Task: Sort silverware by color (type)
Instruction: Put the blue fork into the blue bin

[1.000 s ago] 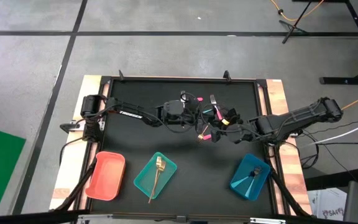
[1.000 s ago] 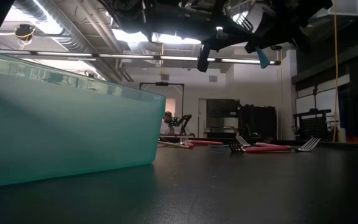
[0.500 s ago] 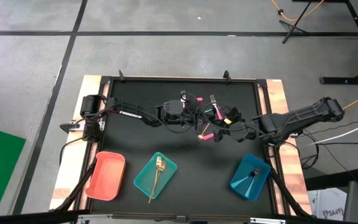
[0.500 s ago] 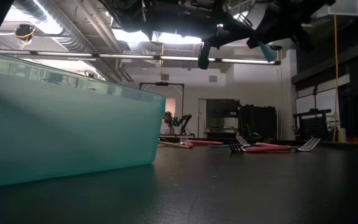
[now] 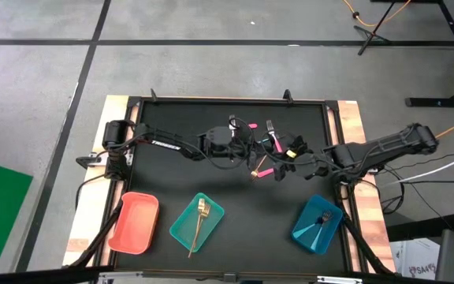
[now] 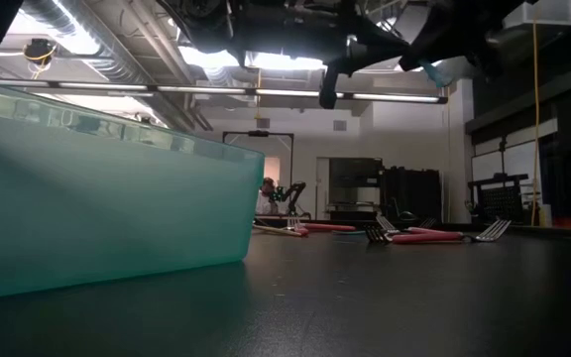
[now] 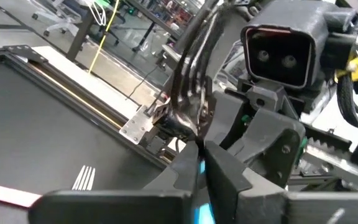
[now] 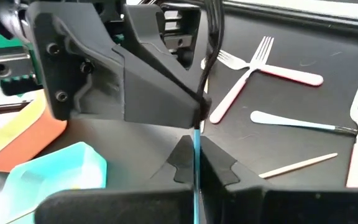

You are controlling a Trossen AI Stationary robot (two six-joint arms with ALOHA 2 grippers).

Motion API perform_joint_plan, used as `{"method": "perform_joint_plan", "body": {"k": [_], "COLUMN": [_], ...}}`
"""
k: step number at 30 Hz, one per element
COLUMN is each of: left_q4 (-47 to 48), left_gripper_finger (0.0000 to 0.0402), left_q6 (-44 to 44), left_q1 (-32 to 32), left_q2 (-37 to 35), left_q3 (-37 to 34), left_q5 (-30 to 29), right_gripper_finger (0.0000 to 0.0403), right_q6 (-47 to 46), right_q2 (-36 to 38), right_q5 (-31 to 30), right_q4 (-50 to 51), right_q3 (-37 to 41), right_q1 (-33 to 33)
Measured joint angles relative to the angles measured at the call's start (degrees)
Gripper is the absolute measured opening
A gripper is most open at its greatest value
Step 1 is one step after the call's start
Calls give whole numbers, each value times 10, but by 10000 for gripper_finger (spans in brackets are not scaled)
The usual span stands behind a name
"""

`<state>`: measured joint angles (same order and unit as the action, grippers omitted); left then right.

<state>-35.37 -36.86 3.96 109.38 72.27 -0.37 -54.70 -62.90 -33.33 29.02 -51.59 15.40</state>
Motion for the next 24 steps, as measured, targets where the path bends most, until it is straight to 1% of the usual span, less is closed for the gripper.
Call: {"method": "perform_joint_plan", "body": {"k": [5, 10, 12, 15, 17, 20, 22, 24], "left_q4": [0, -1, 3, 7, 14, 38, 52, 67], "left_gripper_finger": [59, 71, 72, 72, 72, 72, 72, 72], "left_q6": [1, 1, 3, 30, 48, 68, 82, 95], "left_q1": [3, 3, 3, 3, 3, 3, 4, 5], "left_q2": [0, 0, 0, 0, 0, 0, 0, 0], "left_q3": [0, 0, 0, 0, 0, 0, -1, -1], "left_q5": [2, 2, 2, 1, 1, 1, -4, -6], "right_gripper_finger": [0, 0, 0, 0, 0, 0, 0, 0], "right_q6": [7, -23, -47, -97, -140, -232, -309, -394], "right_q2": [21, 55, 68, 84, 90, 91, 91, 91], "right_q5": [1, 5, 20, 66, 88, 96, 77, 41], "right_q4": [23, 71, 93, 129, 143, 155, 161, 167], "right_q3": [0, 0, 0, 0, 0, 0, 0, 0], "right_q1": [0, 0, 0, 8, 31, 90, 145, 204]}}
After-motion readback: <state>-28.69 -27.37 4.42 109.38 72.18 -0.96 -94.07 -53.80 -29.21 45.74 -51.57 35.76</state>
